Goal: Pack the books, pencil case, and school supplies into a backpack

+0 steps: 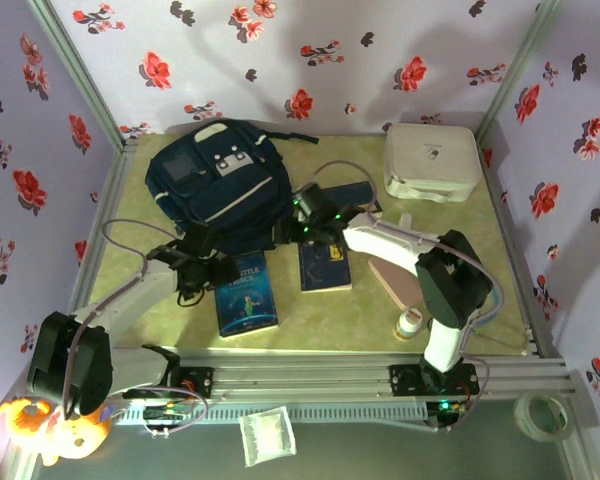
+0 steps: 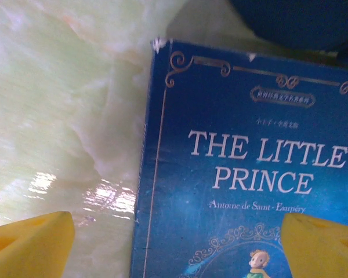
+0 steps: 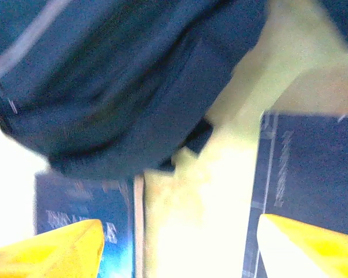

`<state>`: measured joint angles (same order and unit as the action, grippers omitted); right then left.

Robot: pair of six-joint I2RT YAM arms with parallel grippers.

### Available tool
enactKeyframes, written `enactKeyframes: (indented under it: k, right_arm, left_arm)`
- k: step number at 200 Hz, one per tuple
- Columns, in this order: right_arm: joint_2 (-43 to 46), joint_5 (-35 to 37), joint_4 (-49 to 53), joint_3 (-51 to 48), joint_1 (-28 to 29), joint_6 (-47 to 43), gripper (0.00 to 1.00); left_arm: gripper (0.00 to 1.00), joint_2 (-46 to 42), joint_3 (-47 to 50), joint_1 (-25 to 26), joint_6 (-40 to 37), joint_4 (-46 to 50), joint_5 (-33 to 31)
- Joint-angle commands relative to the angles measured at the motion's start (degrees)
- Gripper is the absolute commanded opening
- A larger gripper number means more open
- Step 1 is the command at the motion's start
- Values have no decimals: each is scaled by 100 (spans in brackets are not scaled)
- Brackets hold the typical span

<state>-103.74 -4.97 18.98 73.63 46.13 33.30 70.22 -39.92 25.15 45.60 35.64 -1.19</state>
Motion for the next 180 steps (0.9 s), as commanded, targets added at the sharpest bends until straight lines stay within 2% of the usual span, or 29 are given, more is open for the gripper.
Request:
enactKeyframes:
  k: [1, 38, 95, 139, 180]
  right_arm:
    - [-336, 445, 732, 304, 463, -1027, 70]
    - [-981, 47, 806, 754, 682, -1173, 66]
    - [-1639, 19, 1226, 1242, 770, -1274, 64]
    - [-1835, 384, 1476, 1280, 759, -1318, 58]
    - [-1920, 409, 1468, 1260, 753, -1300, 57]
  left_arm:
    - [90, 73, 196, 25, 319, -129, 156]
    - [85, 105, 299, 28, 425, -347, 320]
    - [73, 374, 326, 26, 511, -458, 546]
    - [71, 553, 357, 29, 553, -474, 763]
    - [71, 677, 385, 25, 444, -590, 1045]
